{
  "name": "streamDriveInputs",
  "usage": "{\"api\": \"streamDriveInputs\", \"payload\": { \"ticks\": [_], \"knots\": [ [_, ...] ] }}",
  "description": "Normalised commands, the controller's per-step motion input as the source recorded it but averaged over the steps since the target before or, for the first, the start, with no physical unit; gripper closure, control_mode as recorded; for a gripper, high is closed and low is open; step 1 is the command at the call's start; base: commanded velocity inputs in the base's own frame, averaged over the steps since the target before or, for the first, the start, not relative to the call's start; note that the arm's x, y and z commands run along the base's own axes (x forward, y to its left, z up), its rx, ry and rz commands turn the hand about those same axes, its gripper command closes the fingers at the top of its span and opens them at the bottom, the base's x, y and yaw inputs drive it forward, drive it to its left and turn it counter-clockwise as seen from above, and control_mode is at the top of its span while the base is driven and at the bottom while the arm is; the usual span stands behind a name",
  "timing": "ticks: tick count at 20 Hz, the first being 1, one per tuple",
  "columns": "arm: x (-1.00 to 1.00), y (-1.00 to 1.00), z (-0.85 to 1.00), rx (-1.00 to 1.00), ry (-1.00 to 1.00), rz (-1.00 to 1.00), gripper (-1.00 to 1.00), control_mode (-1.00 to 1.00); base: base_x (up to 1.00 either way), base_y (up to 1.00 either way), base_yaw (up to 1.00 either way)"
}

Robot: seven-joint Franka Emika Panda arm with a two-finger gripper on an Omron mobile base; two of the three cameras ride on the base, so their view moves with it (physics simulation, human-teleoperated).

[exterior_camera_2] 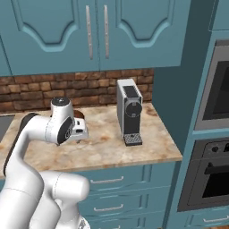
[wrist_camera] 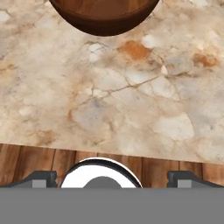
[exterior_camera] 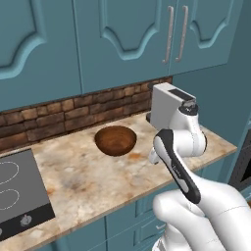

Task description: Pick the cup and bowl from the counter and place them on the counter next to the sink.

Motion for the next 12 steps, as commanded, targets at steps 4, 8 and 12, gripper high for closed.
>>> {"api": "streamDriveInputs", "payload": {
  "ticks": [4, 8, 12],
  "knots": [
    [0.02, -0.02, -0.19, 0.08, -0.01, -0.14, -1.0, -1.0, 0.0, 0.0, 0.0],
    [0.31, 0.0, 0.0, 0.05, 0.0, -0.19, -1.0, -1.0, 0.0, 0.0, 0.0],
    [0.46, 0.14, 0.06, 0.02, -0.12, -0.31, -1.0, -1.0, 0.0, 0.0, 0.0]
  ]
}}
